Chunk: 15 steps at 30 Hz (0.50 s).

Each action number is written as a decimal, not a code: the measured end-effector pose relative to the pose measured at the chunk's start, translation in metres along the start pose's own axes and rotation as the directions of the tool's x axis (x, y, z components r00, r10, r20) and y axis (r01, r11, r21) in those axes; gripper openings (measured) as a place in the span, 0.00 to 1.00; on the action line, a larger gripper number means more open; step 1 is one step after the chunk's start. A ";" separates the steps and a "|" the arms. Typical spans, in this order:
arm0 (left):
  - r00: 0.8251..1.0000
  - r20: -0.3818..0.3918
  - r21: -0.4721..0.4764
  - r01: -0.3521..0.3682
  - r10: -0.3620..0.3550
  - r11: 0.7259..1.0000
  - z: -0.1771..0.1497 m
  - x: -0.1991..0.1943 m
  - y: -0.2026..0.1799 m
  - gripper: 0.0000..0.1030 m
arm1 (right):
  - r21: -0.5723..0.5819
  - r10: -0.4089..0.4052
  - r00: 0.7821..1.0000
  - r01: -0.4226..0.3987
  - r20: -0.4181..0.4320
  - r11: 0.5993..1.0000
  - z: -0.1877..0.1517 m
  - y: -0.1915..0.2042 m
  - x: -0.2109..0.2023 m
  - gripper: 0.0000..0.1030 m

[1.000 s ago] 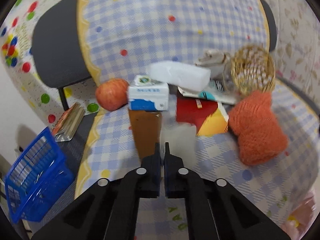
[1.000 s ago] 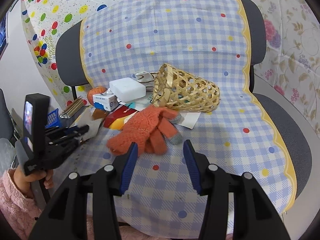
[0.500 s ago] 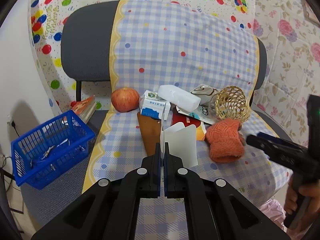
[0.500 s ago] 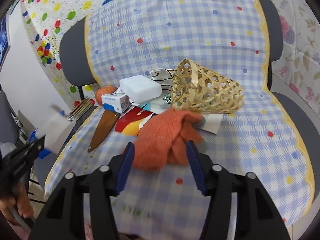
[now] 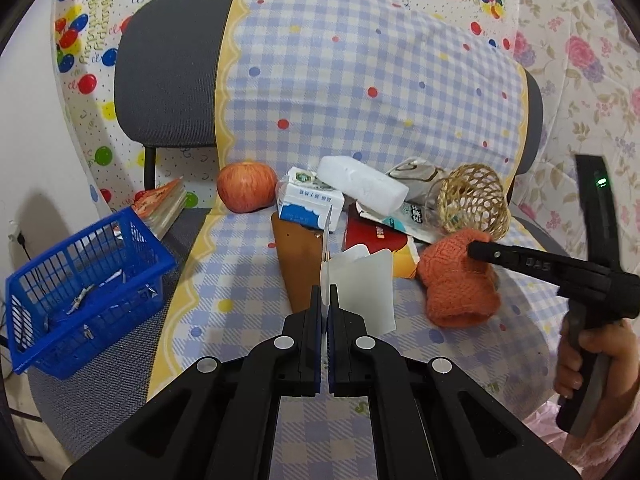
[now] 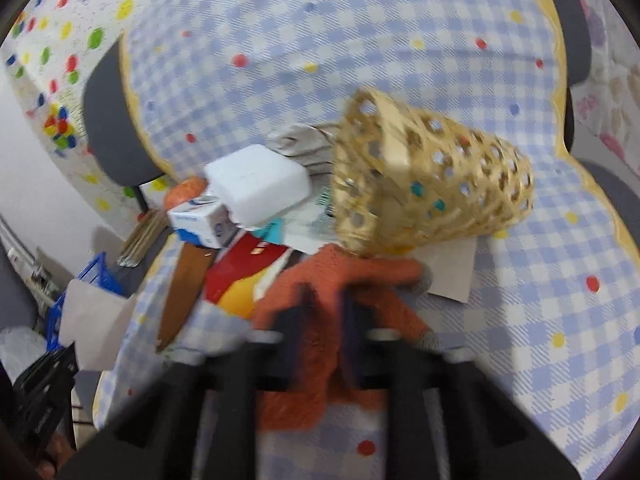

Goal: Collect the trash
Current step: 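Grasp the orange knitted glove with the right gripper while the left gripper holds the card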

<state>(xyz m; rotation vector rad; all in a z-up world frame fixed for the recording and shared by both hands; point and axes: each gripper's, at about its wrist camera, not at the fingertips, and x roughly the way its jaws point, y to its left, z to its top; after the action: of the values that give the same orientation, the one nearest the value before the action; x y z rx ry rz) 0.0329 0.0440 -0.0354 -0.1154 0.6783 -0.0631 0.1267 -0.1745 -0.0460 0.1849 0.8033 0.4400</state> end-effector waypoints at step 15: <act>0.984 0.082 0.146 0.144 -0.157 0.979 -0.001 -0.094 -0.067 0.02 | -0.173 -0.019 0.987 0.047 0.162 0.984 -0.045 0.041 -0.165 0.07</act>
<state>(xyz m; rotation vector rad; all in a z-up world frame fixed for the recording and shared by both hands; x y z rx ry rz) -0.0425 -0.0132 0.0310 -0.0347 0.5696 -0.2491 -0.0196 -0.2115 0.0444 0.0413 0.6055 0.4562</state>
